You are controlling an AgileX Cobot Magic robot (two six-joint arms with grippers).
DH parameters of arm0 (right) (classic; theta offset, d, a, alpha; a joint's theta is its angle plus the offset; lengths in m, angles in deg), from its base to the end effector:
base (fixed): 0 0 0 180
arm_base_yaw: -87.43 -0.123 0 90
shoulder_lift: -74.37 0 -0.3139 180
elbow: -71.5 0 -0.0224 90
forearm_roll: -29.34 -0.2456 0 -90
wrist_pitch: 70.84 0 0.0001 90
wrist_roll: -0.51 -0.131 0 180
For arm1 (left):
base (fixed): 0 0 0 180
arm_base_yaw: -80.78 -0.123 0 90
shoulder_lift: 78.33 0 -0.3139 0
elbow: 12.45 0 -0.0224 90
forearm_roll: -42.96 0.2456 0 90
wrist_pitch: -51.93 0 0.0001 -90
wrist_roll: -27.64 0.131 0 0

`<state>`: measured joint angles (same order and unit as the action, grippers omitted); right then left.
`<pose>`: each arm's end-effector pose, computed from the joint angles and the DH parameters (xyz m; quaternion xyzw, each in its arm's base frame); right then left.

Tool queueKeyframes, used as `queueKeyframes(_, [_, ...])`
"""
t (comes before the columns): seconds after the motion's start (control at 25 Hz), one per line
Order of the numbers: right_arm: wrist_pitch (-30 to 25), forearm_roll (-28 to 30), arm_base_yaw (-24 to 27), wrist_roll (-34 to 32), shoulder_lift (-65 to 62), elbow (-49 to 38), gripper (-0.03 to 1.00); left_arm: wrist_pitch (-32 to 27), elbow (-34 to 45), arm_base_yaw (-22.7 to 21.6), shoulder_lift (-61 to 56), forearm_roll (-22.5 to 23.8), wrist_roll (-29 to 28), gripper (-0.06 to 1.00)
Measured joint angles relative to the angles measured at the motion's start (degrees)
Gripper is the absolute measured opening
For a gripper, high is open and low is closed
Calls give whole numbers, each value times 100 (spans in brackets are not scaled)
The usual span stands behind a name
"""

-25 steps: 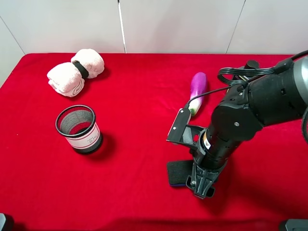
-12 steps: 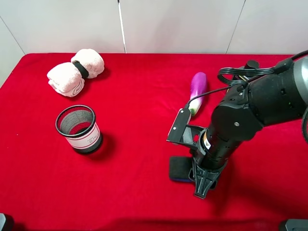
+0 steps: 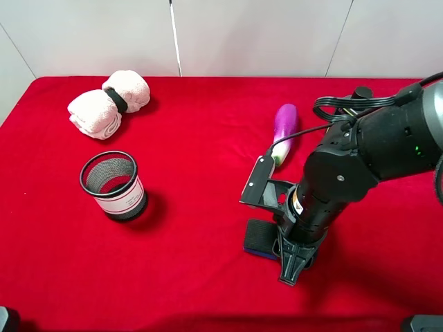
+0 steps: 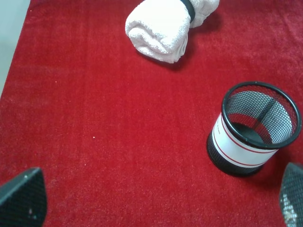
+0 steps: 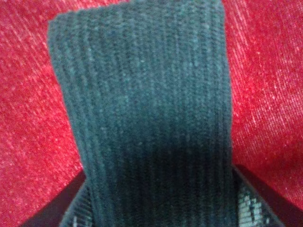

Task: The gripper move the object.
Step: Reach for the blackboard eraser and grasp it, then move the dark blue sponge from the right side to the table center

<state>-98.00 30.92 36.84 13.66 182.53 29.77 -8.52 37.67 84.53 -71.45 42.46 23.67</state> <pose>0.1581 0.1899 0.0892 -0.5380 0.8425 0.0020 0.0265 -0.0017 -0.0009 0.2527 -0.0015 0.8547 -0.0393 0.5177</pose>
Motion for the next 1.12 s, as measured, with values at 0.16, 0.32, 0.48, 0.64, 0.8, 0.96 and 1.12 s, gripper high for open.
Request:
queueKeyframes(0.16, [-13,-6,0,0,0,0,42,0,0,0,0,0,0,98])
queueKeyframes(0.32, [-30,-12,0,0,0,0,42,0,0,0,0,0,0,98])
queueKeyframes(0.48, [-96,-12,0,0,0,5,42,0,0,0,0,0,0,98])
queueKeyframes(0.64, [-226,-12,0,0,-10,5,41,0,0,0,0,0,0,98])
queueKeyframes(0.8, [-401,-23,0,0,-71,5,41,0,0,0,0,0,0,98])
queueKeyframes(0.96, [-538,-23,0,-5,-205,5,41,0,0,0,0,0,0,98])
queueKeyframes(1.12, [-666,-23,0,-17,-320,11,41,0,0,0,0,0,0,98])
